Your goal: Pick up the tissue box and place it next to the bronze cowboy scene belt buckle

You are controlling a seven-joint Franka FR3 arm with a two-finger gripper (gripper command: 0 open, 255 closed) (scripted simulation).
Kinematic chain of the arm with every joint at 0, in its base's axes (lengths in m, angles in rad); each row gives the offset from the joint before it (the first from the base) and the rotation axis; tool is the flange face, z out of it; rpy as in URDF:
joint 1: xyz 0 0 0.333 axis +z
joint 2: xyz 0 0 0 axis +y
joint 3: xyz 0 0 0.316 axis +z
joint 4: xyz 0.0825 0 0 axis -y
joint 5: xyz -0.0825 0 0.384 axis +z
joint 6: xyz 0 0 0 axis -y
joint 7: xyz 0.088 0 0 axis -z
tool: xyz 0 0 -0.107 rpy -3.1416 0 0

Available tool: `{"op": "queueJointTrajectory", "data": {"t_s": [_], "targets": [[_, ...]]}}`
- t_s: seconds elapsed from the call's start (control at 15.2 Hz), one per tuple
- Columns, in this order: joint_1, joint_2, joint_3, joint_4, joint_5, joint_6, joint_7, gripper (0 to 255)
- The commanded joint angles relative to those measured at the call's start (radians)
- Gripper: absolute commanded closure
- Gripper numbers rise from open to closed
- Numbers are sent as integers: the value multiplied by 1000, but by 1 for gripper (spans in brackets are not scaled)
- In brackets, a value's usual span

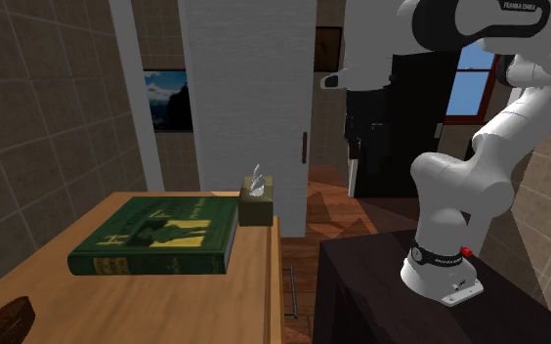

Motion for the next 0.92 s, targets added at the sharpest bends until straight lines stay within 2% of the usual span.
{"op": "queueJointTrajectory", "data": {"t_s": [0.0,0.46,0.86], "targets": [[0,0,0,0,0,0,0,0],[-87,124,-89,-18,28,265,50,0],[-142,247,-172,-9,80,480,74,0]]}}
